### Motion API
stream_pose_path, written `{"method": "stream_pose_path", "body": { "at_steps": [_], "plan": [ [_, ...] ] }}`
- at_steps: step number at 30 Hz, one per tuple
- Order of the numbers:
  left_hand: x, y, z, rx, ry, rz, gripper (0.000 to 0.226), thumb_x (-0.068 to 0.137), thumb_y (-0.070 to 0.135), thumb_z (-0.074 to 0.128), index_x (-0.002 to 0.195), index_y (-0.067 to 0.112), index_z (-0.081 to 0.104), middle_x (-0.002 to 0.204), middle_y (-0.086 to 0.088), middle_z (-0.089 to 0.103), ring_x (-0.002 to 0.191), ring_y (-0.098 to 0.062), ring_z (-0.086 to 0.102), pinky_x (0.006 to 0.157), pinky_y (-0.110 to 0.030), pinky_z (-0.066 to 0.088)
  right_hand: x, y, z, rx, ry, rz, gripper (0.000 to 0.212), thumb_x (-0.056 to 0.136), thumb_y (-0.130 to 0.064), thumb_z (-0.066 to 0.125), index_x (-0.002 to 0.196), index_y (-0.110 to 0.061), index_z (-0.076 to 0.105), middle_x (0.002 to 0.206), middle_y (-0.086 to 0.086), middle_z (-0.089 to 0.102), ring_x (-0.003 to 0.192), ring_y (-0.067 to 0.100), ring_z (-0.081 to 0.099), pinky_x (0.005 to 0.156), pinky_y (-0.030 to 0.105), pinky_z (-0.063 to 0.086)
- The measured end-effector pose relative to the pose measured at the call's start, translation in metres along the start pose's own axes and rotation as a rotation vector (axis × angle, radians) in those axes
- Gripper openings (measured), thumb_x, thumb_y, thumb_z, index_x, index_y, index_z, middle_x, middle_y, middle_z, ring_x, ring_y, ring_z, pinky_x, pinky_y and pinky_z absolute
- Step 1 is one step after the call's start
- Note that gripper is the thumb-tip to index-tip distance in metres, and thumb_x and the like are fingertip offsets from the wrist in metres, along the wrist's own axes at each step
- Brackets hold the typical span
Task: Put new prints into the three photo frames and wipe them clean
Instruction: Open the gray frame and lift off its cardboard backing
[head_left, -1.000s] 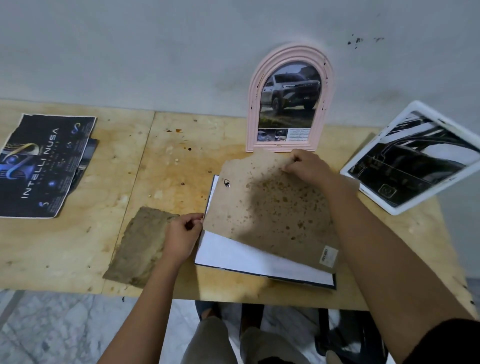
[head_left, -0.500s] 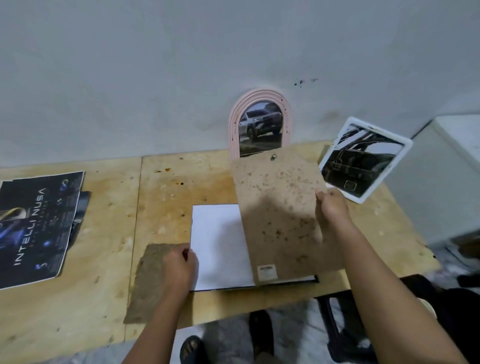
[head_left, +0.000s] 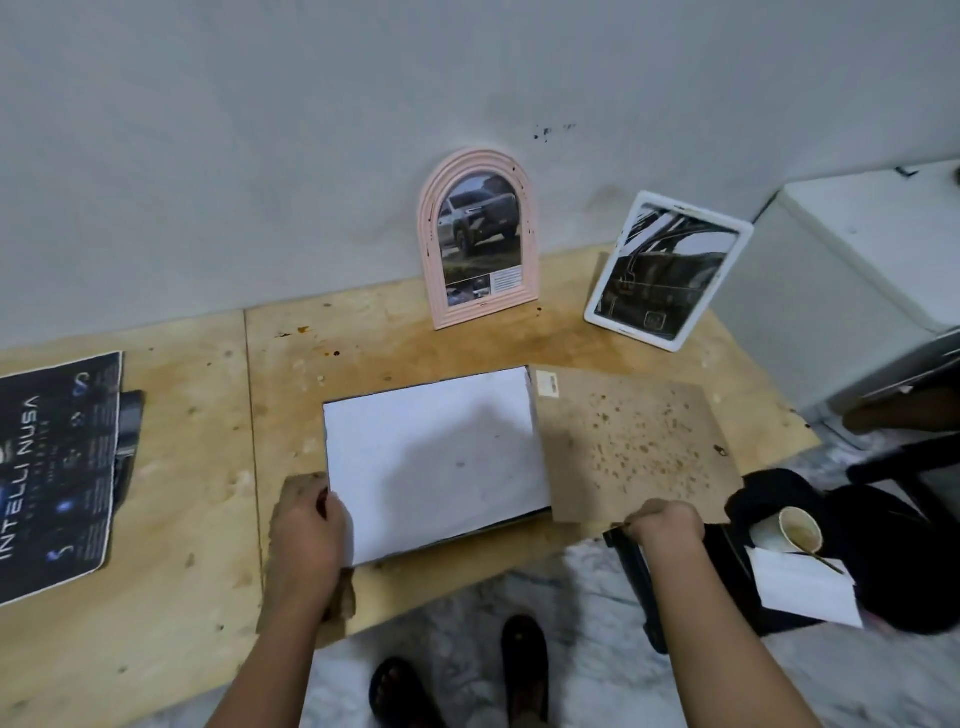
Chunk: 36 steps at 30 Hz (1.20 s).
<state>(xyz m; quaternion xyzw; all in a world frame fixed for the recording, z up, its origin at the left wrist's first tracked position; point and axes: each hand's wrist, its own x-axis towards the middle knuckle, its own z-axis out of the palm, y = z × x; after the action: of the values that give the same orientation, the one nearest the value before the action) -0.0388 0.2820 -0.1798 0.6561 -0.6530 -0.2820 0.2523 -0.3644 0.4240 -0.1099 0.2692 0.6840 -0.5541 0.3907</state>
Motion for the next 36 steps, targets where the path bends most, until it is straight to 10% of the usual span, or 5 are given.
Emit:
{"method": "stream_pose_path", "body": {
  "at_steps": [3,6,14,22,36],
  "plan": [
    [-0.003,0.000,0.001,0.067,-0.033,0.038,0.024,0.092,0.015,0.047,0.110,0.009,0.061,0.114,-0.008,0.053,0.093,-0.025,0.053,0.081,-0.040,0.050,0.007,-0.002,0.011,0.364,0.037,-0.028,0.025,0.087,-0.003,0.052,0.064,-0.011,0.046,0.067,0.007,0.047,0.055,0.015,0.040,0.047,0.017,0.041],
    [-0.006,0.000,-0.001,0.086,-0.037,0.074,0.024,0.091,0.012,0.047,0.111,0.008,0.060,0.114,-0.006,0.051,0.093,-0.023,0.053,0.081,-0.041,0.051,0.013,-0.007,0.020,0.738,0.117,-0.015,0.018,0.094,0.001,0.037,0.098,-0.008,0.051,0.098,0.011,0.051,0.074,0.018,0.050,0.081,0.024,0.052],
    [-0.005,0.005,-0.003,0.075,-0.054,0.057,0.029,0.090,0.012,0.047,0.116,0.011,0.059,0.116,-0.006,0.051,0.095,-0.020,0.052,0.083,-0.034,0.048,0.016,0.017,0.036,-0.403,0.156,-0.377,0.020,0.084,-0.004,0.056,0.064,-0.003,0.058,0.069,0.009,0.060,0.062,0.020,0.054,0.061,0.029,0.045],
    [0.004,0.011,-0.002,0.289,-0.089,0.131,0.044,0.087,0.029,0.040,0.126,0.013,0.050,0.119,-0.007,0.053,0.102,-0.023,0.050,0.082,-0.037,0.049,0.005,0.043,0.097,-1.216,-0.261,-1.052,0.042,0.089,-0.025,0.058,0.127,-0.010,0.051,0.117,0.005,0.055,0.111,0.021,0.049,0.093,0.030,0.039],
    [0.024,0.026,0.010,0.369,-0.321,0.070,0.077,0.092,0.044,0.048,0.148,0.006,0.011,0.158,-0.008,0.003,0.145,-0.024,-0.004,0.116,-0.042,0.011,0.011,0.073,0.092,-1.221,-0.048,-1.050,0.078,0.081,-0.042,0.066,0.142,-0.012,0.029,0.148,0.008,0.033,0.135,0.026,0.030,0.107,0.044,0.033]
  ]
}}
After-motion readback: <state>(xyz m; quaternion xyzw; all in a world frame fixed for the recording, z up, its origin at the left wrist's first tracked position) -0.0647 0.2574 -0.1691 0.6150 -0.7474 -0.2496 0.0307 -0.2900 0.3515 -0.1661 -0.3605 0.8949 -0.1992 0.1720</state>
